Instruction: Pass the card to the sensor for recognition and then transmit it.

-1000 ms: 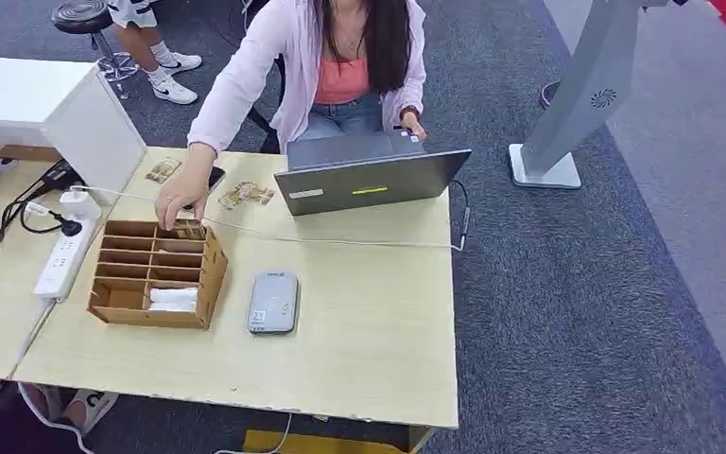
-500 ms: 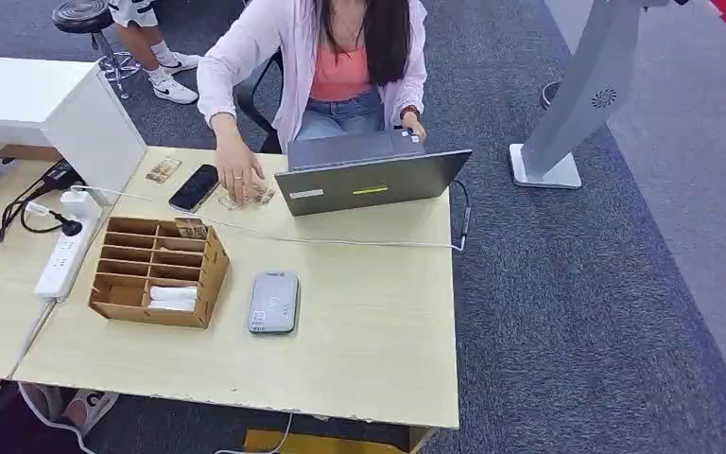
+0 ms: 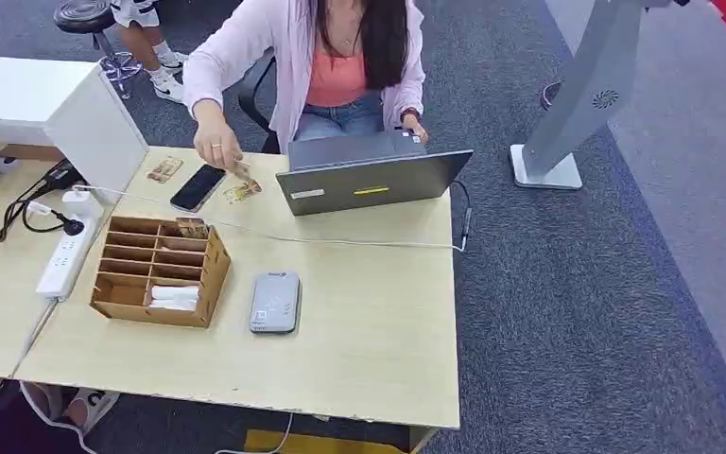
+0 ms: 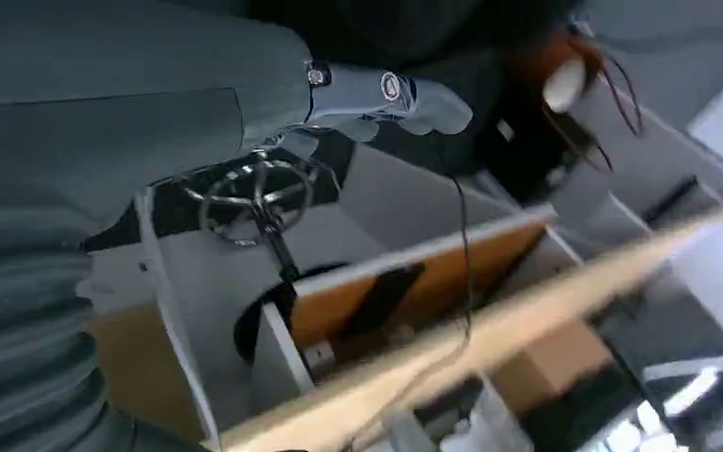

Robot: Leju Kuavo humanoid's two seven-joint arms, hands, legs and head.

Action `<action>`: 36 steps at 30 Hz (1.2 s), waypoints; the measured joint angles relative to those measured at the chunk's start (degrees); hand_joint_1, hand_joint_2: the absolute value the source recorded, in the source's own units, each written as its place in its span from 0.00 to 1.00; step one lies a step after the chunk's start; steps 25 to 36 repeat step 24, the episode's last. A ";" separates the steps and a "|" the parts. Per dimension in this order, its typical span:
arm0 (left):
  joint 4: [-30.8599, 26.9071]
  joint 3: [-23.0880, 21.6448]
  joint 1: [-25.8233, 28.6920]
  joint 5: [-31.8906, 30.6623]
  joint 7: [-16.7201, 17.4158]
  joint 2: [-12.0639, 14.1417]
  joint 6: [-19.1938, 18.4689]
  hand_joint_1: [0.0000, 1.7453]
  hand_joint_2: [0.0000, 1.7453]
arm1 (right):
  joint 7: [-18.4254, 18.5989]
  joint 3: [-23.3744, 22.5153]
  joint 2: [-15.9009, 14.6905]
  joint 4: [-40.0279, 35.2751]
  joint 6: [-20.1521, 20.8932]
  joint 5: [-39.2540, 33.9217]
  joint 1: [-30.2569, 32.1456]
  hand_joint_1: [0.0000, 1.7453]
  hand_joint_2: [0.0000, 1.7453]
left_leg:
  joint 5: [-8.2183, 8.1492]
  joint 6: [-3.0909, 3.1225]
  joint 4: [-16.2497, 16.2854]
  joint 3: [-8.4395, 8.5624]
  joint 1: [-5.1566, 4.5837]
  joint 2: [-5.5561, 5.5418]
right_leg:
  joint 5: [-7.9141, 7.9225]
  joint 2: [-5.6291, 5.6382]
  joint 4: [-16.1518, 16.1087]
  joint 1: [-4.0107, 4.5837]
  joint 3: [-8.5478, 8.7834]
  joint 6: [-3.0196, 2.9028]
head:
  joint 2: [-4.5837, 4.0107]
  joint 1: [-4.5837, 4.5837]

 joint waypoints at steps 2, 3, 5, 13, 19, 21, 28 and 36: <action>3.32 0.06 -0.02 -0.59 -0.90 -0.37 2.01 0.00 1.00 | 0.13 0.00 0.00 0.00 -0.02 0.35 0.01 0.00 0.00 | 0.00 0.00 0.01 -0.01 0.00 0.00 | 0.00 0.00 0.00 0.00 0.00 0.01 | 0.00 0.02; 5.40 0.06 -0.03 -1.01 -1.69 -0.70 3.19 0.00 1.00 | 0.13 0.00 0.00 0.00 -0.09 0.46 -0.02 0.00 0.00 | 0.00 0.00 0.01 0.00 -0.01 0.00 | 0.00 0.00 0.00 -0.01 0.00 0.01 | 0.00 0.00; 8.65 0.06 -0.06 -1.79 -2.33 -1.42 4.52 0.00 1.00 | 0.13 0.00 0.00 0.00 -0.18 0.57 -0.05 0.00 0.00 | 0.00 0.00 0.02 0.00 -0.01 0.00 | 0.01 0.00 0.00 -0.01 0.00 0.01 | 0.00 0.00; 14.70 0.06 -0.44 -2.64 -3.21 -3.26 5.20 0.00 1.00 | 0.09 0.00 0.00 0.00 -0.17 0.76 -0.05 0.00 0.00 | -0.01 0.02 0.03 0.01 0.00 -0.01 | 0.01 0.00 0.00 0.01 0.00 0.01 | 0.00 0.00; 15.99 0.06 -0.51 -2.62 -3.21 -3.43 5.20 0.00 1.00 | 0.09 0.00 0.00 0.00 -0.17 0.85 -0.05 0.00 0.00 | -0.01 0.01 0.03 0.01 0.04 0.00 | 0.00 0.00 0.00 0.03 -0.01 0.00 | 0.00 0.00; 16.27 0.06 -0.51 -2.62 -3.21 -3.47 5.20 0.00 1.00 | 0.09 0.00 0.00 0.00 -0.17 0.85 -0.05 0.00 0.00 | -0.01 0.01 0.03 0.01 0.03 0.00 | 0.00 0.00 0.00 0.03 -0.01 0.00 | 0.00 0.00; 16.58 0.06 -0.54 -2.67 -3.19 -3.54 5.55 0.00 1.00 | 0.09 0.00 0.00 -0.02 -0.17 0.90 -0.05 0.00 0.00 | -0.01 0.02 0.03 0.00 0.03 0.00 | 0.00 0.00 0.00 0.03 -0.01 0.00 | 0.00 0.02; 16.58 0.06 -0.54 -2.67 -3.19 -3.54 5.55 0.00 1.00 | 0.09 0.00 0.00 -0.02 -0.17 0.90 -0.05 0.00 0.00 | -0.01 0.02 0.03 0.00 0.03 0.00 | 0.00 0.00 0.00 0.03 -0.01 0.00 | 0.00 0.02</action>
